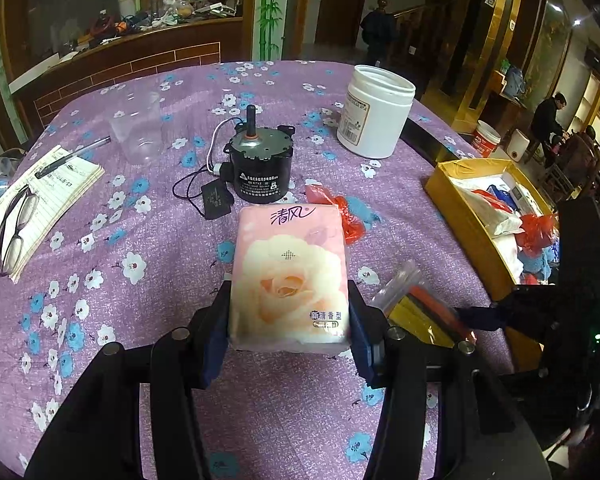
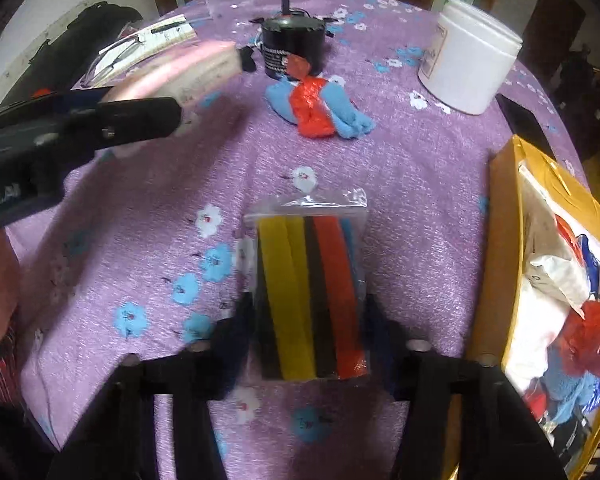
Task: Organize soft objects
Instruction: 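Grasp the striped sponge pack with the right tool while the left holds the tissue pack, then carry the pink tissue pack and striped sponge pack over the tray with both tools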
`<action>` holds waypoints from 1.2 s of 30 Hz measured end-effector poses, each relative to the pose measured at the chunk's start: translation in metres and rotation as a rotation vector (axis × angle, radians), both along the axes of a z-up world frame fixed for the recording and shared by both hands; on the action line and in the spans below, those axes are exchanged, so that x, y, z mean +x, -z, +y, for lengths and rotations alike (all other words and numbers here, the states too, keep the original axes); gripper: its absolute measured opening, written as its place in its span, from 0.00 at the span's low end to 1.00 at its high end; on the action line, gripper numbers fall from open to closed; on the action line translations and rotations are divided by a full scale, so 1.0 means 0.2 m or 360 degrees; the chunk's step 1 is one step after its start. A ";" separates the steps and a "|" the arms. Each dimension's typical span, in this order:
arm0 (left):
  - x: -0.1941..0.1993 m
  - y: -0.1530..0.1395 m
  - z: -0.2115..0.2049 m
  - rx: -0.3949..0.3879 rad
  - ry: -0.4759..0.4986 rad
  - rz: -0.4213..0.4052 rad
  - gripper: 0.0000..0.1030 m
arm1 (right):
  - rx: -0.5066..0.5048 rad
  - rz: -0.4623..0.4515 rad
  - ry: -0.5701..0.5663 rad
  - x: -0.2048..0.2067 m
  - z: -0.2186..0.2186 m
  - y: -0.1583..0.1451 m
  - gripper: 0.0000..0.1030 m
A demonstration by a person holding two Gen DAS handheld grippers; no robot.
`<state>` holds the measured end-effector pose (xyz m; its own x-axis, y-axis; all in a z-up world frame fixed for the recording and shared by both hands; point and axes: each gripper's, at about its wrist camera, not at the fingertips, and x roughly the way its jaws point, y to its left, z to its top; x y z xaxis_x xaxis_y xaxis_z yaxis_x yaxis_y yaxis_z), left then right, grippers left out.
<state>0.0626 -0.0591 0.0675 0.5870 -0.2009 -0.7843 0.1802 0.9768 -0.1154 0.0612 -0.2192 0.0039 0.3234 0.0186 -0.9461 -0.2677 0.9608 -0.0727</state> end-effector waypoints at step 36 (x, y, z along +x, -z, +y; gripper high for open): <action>-0.13 -0.01 -0.22 0.0352 -0.0067 -0.0374 0.49 | 0.0306 -0.0732 0.0513 -0.19 -0.19 -0.16 0.44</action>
